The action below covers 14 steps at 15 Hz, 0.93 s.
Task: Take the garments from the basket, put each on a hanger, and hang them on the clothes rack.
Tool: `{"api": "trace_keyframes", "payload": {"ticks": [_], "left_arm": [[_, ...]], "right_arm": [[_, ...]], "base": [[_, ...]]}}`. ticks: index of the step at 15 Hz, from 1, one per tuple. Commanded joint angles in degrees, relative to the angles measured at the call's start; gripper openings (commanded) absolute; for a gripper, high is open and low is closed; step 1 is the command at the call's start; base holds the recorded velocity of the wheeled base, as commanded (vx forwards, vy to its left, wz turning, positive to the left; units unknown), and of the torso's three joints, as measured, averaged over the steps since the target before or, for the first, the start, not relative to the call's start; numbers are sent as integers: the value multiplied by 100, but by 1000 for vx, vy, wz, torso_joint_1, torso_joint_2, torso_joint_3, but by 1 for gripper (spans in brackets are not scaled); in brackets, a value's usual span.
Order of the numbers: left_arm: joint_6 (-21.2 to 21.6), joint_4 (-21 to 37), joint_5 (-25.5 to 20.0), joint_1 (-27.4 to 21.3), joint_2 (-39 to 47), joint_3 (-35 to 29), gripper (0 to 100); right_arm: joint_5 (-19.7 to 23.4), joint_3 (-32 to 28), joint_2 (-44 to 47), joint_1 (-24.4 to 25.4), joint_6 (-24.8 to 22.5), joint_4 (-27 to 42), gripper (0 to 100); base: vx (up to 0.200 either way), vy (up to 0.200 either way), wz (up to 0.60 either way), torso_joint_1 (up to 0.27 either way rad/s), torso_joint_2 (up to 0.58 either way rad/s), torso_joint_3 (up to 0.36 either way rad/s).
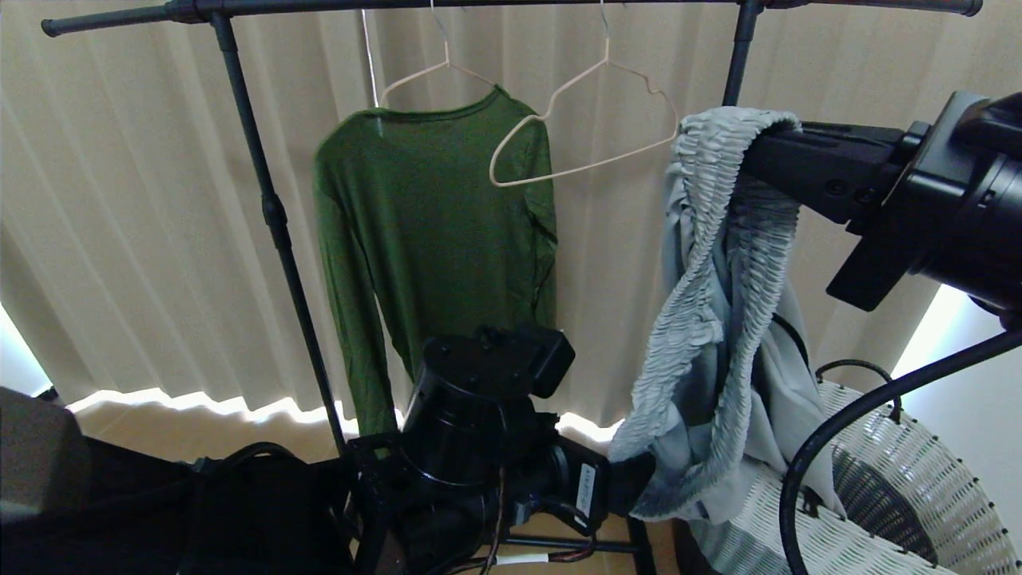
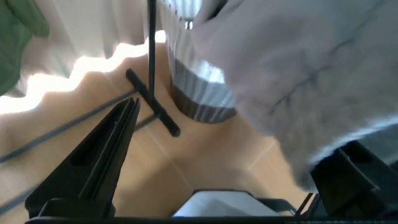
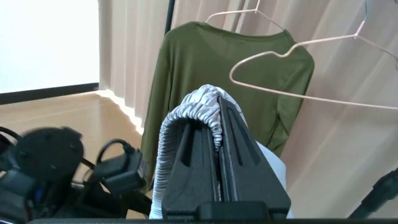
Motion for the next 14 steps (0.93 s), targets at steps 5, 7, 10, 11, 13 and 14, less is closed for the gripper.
{"api": "trace_keyframes", "payload": {"ticks": [5, 7, 10, 11, 13, 14], "left_arm": [[212, -12, 497, -1, -160, 394, 0], [581, -583, 1481, -63, -309, 860, 0], [1381, -952, 1551, 412, -1645, 1221, 0], [1469, -759, 1534, 561, -1882, 1115, 0], [1566, -73, 1507, 1027, -2348, 482, 0], [1574, 375, 1499, 1308, -2533, -168, 0]], "right_arm": [[-3, 44, -121, -138, -3, 36, 0], [-3, 79, -121, -507, -3, 36, 0], [6, 360, -121, -1122, 58, -26, 0], [6, 422, -130, -1166, 102, -34, 0], [-3, 448, -165, -1210, 260, -52, 0], [-3, 404, -227, -1298, 331, -52, 0]], "base": [[0, 0, 0, 0, 0, 0], [0, 0, 0, 0, 0, 0], [0, 0, 0, 0, 0, 0], [0, 0, 0, 0, 0, 0], [0, 0, 0, 0, 0, 0], [0, 0, 0, 0, 0, 0]]}}
